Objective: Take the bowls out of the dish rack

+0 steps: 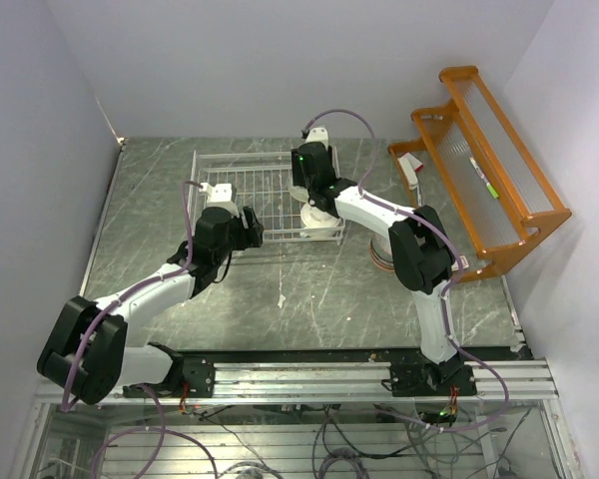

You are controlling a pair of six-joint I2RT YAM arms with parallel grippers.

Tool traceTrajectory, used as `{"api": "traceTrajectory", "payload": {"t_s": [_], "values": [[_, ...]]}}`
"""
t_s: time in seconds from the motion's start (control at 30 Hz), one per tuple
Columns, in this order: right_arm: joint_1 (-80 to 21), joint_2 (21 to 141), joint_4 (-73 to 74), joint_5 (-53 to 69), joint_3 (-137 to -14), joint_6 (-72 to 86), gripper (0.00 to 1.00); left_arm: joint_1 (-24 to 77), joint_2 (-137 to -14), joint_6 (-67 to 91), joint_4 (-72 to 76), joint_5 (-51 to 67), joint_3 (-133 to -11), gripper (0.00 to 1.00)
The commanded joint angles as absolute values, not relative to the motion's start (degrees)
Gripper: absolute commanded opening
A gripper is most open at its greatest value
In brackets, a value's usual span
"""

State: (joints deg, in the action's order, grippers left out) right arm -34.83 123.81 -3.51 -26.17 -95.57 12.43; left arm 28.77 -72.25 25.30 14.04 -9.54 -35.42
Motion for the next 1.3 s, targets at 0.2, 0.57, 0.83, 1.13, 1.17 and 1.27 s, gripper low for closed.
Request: {"api": "traceTrajectory", "payload": {"t_s": [0.2,0.57,0.83,1.13,1.17,1.27], "values": [[-34.2,120.2,-8.7,-23.6,-95.1,13.4,0.00,29.6,-73.7,25.1,16.9,-5.3,-35.7,0.83],[-33.9,117.5,-9.8,-21.4,-93.5,13.3,0.00,27.5,-77.7,30.0,22.8,2.3,-37.1,0.86],[-32.8,114.2,-12.4,-16.9,-91.1,15.0,0.00,23.1,-79.6,36.7,30.0,9.6,-36.7,0.88],[-30.7,110.9,-15.9,-9.5,-86.5,19.6,0.00,19.4,-84.3,45.5,42.6,18.0,-36.4,0.90],[-30.3,110.5,-16.6,-8.1,-85.7,20.4,0.00,18.9,-85.3,47.0,44.8,19.2,-36.3,0.91],[-28.7,108.7,-18.8,-4.0,-82.9,23.6,0.00,17.3,-89.2,52.8,52.8,22.2,-35.4,0.92]]}}
